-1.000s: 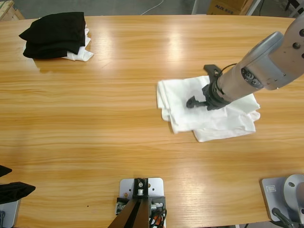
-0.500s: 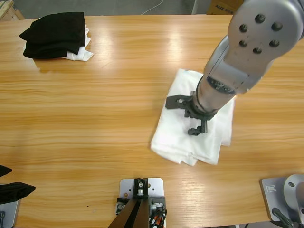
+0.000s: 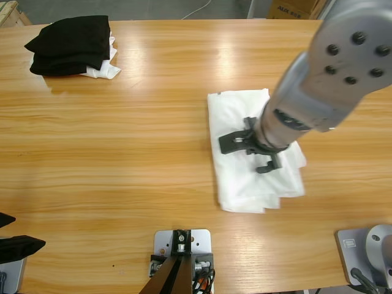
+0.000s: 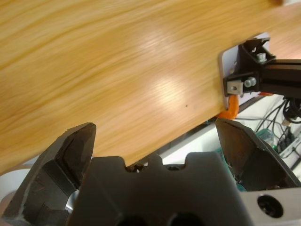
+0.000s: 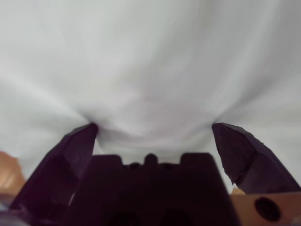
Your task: Fold clothes
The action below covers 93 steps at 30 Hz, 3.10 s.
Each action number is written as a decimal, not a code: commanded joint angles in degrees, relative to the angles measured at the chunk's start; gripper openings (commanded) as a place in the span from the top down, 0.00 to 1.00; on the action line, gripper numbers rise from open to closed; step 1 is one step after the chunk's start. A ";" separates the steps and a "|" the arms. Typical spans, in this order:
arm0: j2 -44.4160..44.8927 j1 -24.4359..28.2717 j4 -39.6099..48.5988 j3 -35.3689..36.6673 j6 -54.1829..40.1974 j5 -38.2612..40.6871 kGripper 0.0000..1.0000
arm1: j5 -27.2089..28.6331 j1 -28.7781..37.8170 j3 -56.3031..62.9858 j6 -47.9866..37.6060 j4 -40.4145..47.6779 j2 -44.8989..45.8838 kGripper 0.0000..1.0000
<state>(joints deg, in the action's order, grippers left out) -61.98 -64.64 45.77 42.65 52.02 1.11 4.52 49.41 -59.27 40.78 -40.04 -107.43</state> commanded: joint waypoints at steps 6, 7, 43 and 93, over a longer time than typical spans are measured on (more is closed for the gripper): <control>-14.41 35.16 3.14 21.97 -25.51 -0.23 0.00 | -6.85 -12.55 -14.45 -26.77 -10.25 11.44 0.13; -19.37 39.59 6.60 29.58 -25.44 -0.34 0.00 | -6.82 -13.62 -14.80 -31.73 -10.09 11.28 0.13; -97.95 61.11 40.40 122.64 -45.85 3.20 0.01 | -6.71 -16.10 -12.89 -40.16 -1.35 3.25 0.11; -60.29 30.94 8.09 33.11 -109.50 0.30 0.00 | -5.06 -18.30 -11.59 -38.25 -8.37 10.37 0.12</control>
<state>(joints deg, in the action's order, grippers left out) -121.04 -26.00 59.02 86.01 -58.89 3.55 -1.13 31.82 -72.65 1.79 -47.94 -100.17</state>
